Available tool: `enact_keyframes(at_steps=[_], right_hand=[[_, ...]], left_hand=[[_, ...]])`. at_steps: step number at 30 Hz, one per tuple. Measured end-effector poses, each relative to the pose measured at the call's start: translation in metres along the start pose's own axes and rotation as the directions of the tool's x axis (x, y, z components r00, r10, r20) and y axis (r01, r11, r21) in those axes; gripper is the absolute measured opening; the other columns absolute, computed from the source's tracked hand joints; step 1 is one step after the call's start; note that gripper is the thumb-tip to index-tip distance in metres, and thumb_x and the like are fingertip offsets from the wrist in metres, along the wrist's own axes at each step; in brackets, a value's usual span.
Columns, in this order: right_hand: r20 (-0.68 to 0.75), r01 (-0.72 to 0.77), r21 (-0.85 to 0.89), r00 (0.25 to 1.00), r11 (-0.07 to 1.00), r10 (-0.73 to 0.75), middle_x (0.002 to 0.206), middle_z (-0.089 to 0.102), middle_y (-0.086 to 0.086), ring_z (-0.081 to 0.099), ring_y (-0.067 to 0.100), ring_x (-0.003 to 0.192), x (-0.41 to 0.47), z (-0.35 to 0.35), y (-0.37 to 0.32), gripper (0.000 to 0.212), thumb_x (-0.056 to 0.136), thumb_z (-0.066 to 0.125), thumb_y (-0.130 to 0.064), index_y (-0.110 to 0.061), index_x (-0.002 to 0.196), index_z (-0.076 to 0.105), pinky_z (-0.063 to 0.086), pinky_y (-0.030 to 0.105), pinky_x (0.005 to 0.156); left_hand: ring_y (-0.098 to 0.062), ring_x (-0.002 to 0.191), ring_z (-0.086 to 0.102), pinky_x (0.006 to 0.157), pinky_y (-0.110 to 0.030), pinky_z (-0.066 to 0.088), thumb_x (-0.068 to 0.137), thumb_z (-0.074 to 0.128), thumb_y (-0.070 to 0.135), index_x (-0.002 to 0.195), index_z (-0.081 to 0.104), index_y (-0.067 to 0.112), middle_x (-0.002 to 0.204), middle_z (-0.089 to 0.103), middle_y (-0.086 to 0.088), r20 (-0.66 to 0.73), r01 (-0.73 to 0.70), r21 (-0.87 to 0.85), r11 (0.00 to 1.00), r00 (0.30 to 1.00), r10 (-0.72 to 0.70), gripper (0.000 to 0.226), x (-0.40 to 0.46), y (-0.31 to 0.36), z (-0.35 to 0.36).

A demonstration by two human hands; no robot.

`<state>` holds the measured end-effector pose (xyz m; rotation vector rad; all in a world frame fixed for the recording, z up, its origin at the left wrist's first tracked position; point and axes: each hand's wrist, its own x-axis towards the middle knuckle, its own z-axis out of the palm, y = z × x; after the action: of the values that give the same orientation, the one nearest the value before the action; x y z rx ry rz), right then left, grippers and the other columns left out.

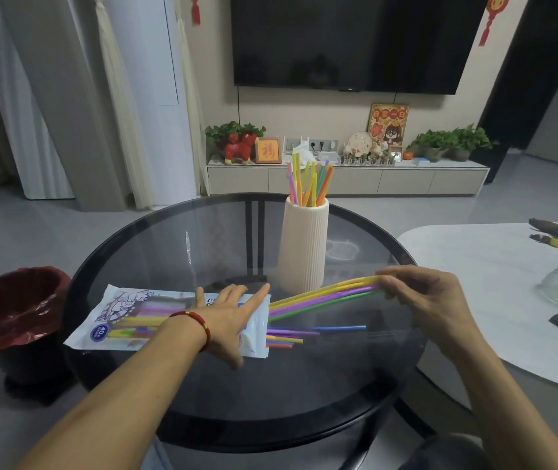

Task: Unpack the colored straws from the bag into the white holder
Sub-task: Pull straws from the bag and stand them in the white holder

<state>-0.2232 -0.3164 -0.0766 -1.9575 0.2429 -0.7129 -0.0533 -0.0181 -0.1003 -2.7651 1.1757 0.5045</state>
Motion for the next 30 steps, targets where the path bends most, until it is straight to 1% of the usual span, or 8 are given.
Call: enact_keyframes(at_steps=[4,7,10,16,19,23,26,30], right_hand=[[-0.014,0.099,0.007,0.995,0.995,-0.099,0.077,0.080,0.010,0.067,0.010,0.062,0.004,-0.029,-0.029,0.016,0.083,0.080,-0.020,-0.016,0.097,0.084,0.059,0.024,0.062],[0.017,0.209,0.039,0.977,0.977,-0.210,0.075,0.079,0.005,0.065,0.006,0.057,0.004,-0.038,-0.048,0.013,0.085,0.079,-0.015,-0.012,0.097,0.083,0.053,0.014,0.059],[0.015,0.193,0.109,0.981,0.975,-0.196,0.077,0.078,0.002,0.066,0.008,0.060,0.003,-0.040,-0.058,0.014,0.086,0.079,-0.022,-0.015,0.097,0.085,0.054,0.015,0.059],[0.054,-0.140,0.691,0.988,0.709,0.142,0.080,0.060,-0.004,0.054,0.013,0.069,-0.008,0.034,-0.042,0.026,0.103,0.061,-0.036,-0.017,0.120,0.062,0.045,0.019,0.051],[0.051,-0.187,0.403,0.982,0.896,0.182,0.063,0.065,-0.001,0.058,0.007,0.054,-0.015,0.093,-0.041,0.037,0.089,0.072,-0.059,-0.023,0.098,0.075,0.046,0.020,0.045],[-0.091,-0.067,-0.150,0.994,0.986,0.054,0.051,0.069,-0.011,0.063,0.001,0.050,0.025,0.104,-0.047,0.046,0.098,0.061,-0.035,-0.019,0.056,0.071,0.046,0.012,0.053],[0.003,-0.034,-0.339,0.999,0.940,0.037,0.056,0.068,-0.012,0.066,-0.011,0.058,0.047,0.093,-0.037,0.039,0.099,0.061,-0.029,-0.018,0.063,0.072,0.043,0.000,0.050],[0.056,-0.116,-0.399,0.987,0.909,0.150,0.063,0.069,-0.007,0.069,0.006,0.056,0.040,0.101,-0.006,0.035,0.099,0.062,-0.025,-0.012,0.068,0.073,0.059,0.024,0.062]], left_hand=[[-0.022,0.151,0.011,0.119,-0.066,0.006,0.073,0.061,0.076,0.158,-0.003,0.032,0.164,0.014,0.000,-0.307,-0.093,-0.094,0.991,0.950,0.060,0.115,0.009,0.024,-0.006],[-0.024,0.134,0.039,0.113,-0.049,0.031,0.086,0.061,0.058,0.148,0.034,0.025,0.144,0.046,-0.002,-0.481,-0.184,-0.170,0.968,0.873,0.081,0.075,0.019,0.050,-0.003],[-0.033,0.098,0.058,0.079,-0.038,0.043,0.092,0.056,0.022,0.093,0.050,0.024,0.098,0.060,-0.009,-0.574,-0.210,-0.265,0.941,0.819,0.021,0.006,0.022,0.059,-0.003],[-0.046,0.079,0.057,0.063,-0.042,0.042,0.093,0.054,0.025,0.078,0.051,0.021,0.080,0.065,-0.020,-0.630,-0.256,-0.325,0.910,0.776,-0.006,0.016,0.020,0.066,-0.014],[-0.046,0.087,0.061,0.068,-0.043,0.047,0.093,0.055,0.034,0.092,0.061,0.019,0.089,0.069,-0.021,-0.594,-0.270,-0.345,0.899,0.804,0.014,0.017,0.020,0.082,-0.012],[-0.029,0.106,0.058,0.085,-0.040,0.049,0.085,0.065,0.036,0.122,0.052,0.025,0.113,0.064,-0.005,-0.506,-0.174,-0.348,0.921,0.862,-0.028,0.041,0.021,0.073,-0.006],[-0.028,0.116,0.048,0.093,-0.045,0.045,0.085,0.059,0.024,0.135,0.042,0.023,0.122,0.052,-0.004,-0.517,-0.083,-0.146,0.986,0.856,-0.004,0.053,0.023,0.061,-0.001],[-0.027,0.116,0.046,0.097,-0.046,0.045,0.089,0.054,0.023,0.136,0.044,0.022,0.124,0.051,-0.005,-0.505,-0.071,-0.087,0.994,0.863,0.018,0.048,0.023,0.063,0.002]])
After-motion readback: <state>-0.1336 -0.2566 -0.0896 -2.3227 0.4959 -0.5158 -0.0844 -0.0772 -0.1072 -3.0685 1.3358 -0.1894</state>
